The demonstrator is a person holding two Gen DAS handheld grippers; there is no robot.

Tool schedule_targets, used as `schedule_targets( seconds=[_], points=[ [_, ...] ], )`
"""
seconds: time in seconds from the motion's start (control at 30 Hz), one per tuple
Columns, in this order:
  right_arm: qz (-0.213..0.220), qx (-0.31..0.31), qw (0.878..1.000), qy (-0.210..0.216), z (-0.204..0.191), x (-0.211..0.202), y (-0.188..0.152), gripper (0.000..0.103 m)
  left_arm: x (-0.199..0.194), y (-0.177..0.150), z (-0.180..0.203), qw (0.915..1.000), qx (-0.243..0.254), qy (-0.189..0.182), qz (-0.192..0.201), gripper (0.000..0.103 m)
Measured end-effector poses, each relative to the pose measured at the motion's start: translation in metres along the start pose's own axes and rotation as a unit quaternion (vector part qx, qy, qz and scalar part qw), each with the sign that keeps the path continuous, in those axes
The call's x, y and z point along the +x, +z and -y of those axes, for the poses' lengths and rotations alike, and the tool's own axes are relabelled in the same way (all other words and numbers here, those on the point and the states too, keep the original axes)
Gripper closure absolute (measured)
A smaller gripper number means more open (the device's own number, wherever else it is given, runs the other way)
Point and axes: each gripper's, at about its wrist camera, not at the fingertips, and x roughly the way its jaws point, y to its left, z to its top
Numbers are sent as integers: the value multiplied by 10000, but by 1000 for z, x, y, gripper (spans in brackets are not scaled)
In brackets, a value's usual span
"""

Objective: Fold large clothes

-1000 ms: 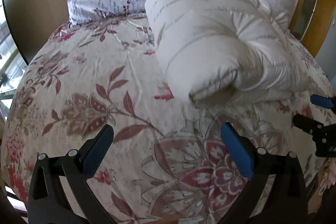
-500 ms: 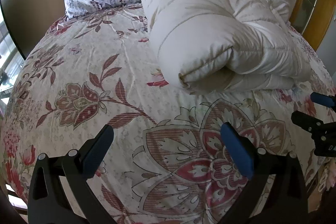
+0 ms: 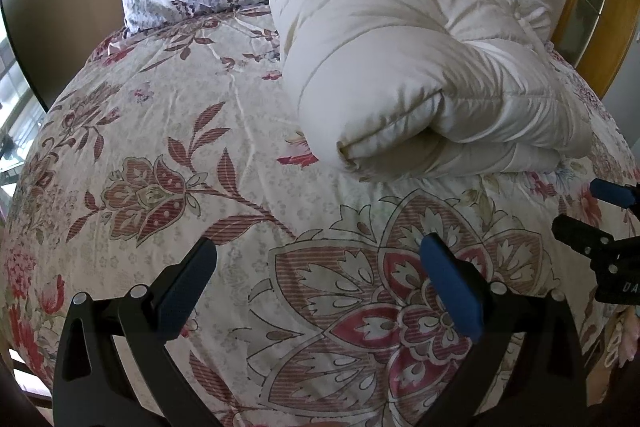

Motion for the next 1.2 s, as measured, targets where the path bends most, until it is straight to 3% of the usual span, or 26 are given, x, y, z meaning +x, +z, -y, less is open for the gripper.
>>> schedule_targets(
  seconds=[1.2],
  points=[
    [-15,-5,10000,-3,-1,1,0,5,2,2,2,10000,-65,-20,-9,1]
  ],
)
